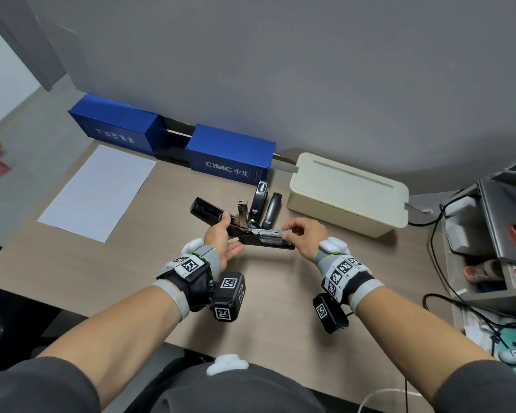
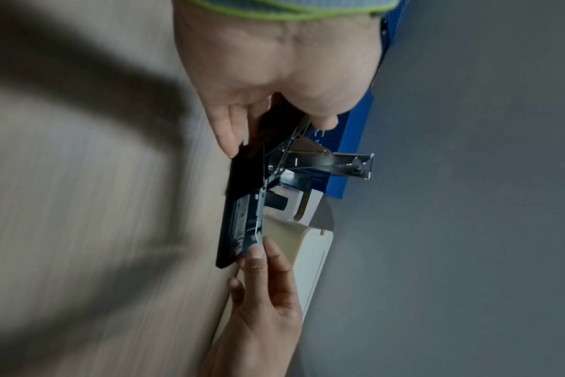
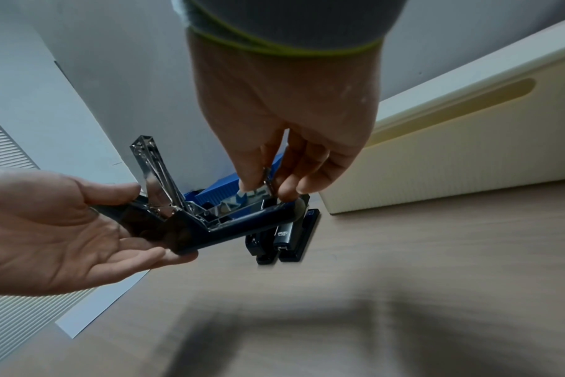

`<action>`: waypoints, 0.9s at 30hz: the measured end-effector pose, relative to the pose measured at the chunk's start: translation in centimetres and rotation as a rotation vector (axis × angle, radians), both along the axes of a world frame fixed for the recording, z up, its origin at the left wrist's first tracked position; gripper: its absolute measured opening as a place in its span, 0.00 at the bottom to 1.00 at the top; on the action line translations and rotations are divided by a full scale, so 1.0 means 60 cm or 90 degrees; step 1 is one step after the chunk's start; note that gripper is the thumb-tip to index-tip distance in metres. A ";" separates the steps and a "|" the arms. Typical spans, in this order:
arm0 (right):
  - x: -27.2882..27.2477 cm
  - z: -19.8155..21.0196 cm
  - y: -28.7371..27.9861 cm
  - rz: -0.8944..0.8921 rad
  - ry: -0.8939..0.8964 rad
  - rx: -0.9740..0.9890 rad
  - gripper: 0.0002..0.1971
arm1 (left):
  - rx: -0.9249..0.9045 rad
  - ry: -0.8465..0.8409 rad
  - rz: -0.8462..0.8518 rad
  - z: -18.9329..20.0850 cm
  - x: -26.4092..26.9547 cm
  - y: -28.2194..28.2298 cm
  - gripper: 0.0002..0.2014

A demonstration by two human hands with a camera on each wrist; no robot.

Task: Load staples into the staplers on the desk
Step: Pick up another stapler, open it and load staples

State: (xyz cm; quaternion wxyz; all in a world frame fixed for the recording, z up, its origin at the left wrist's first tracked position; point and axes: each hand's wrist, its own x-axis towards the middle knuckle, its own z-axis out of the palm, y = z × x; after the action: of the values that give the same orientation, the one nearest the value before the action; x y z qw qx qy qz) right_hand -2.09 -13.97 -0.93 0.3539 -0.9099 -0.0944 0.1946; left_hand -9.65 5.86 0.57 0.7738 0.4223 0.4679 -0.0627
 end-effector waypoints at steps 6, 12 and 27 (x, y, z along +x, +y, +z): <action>0.004 -0.003 0.001 -0.002 -0.009 -0.010 0.05 | 0.000 0.005 0.002 -0.004 0.000 0.007 0.28; 0.005 -0.002 0.001 -0.003 -0.017 -0.013 0.05 | 0.003 0.004 -0.002 -0.006 0.001 0.011 0.27; -0.001 -0.009 0.005 0.046 -0.023 -0.019 0.12 | 0.002 0.003 -0.003 -0.019 0.003 0.007 0.26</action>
State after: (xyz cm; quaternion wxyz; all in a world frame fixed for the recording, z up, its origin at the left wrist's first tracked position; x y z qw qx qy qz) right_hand -2.15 -13.66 -1.46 0.3308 -0.9146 -0.1309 0.1923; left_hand -9.45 6.26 -0.58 0.7720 0.4241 0.4689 -0.0649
